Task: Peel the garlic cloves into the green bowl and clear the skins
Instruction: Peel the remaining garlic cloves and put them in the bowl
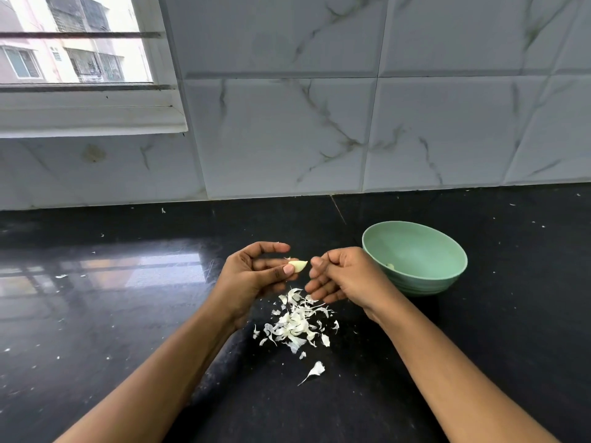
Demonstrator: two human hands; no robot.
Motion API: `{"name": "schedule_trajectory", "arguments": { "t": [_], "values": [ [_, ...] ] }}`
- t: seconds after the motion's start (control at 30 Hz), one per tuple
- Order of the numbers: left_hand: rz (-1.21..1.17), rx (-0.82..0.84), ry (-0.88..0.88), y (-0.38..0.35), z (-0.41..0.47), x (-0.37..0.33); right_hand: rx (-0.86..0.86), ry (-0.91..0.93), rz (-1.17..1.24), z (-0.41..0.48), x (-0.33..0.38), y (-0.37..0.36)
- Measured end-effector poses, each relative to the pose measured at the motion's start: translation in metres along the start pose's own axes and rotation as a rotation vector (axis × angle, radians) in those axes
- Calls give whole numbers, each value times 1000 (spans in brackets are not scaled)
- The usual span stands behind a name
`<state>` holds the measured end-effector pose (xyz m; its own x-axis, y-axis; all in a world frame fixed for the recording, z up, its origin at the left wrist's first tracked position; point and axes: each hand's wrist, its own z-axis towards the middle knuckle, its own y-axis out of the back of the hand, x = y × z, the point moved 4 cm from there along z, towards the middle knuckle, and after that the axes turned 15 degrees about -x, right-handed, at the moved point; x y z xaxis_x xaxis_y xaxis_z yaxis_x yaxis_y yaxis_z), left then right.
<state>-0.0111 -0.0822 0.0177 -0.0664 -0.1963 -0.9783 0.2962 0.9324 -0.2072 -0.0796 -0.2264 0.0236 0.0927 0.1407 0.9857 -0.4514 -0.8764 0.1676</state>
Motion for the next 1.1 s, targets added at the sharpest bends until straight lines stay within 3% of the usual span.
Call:
{"name": "schedule_trajectory", "arguments": {
  "t": [0.23, 0.47, 0.57, 0.7, 0.83, 0.97, 1.1],
  "values": [
    [103, -43, -85, 0, -1, 1, -28, -10, 166, 0, -2, -8],
    [1, -70, 159, 3, 1, 8, -74, 103, 172, 3, 1, -2],
    [276, -54, 60, 4, -1, 3, -104, 155, 141, 7, 3, 4],
    [652, -35, -214, 1, -4, -2, -72, 193, 111, 7, 4, 6],
    [564, -14, -246, 0, 0, -1, -76, 203, 147, 7, 6, 5],
    [262, 16, -82, -7, -8, 1, -60, 202, 207, 0, 9, 1],
    [143, 0, -41, -9, -9, 4, -47, 161, 261, -3, 8, -4]
  ]
}}
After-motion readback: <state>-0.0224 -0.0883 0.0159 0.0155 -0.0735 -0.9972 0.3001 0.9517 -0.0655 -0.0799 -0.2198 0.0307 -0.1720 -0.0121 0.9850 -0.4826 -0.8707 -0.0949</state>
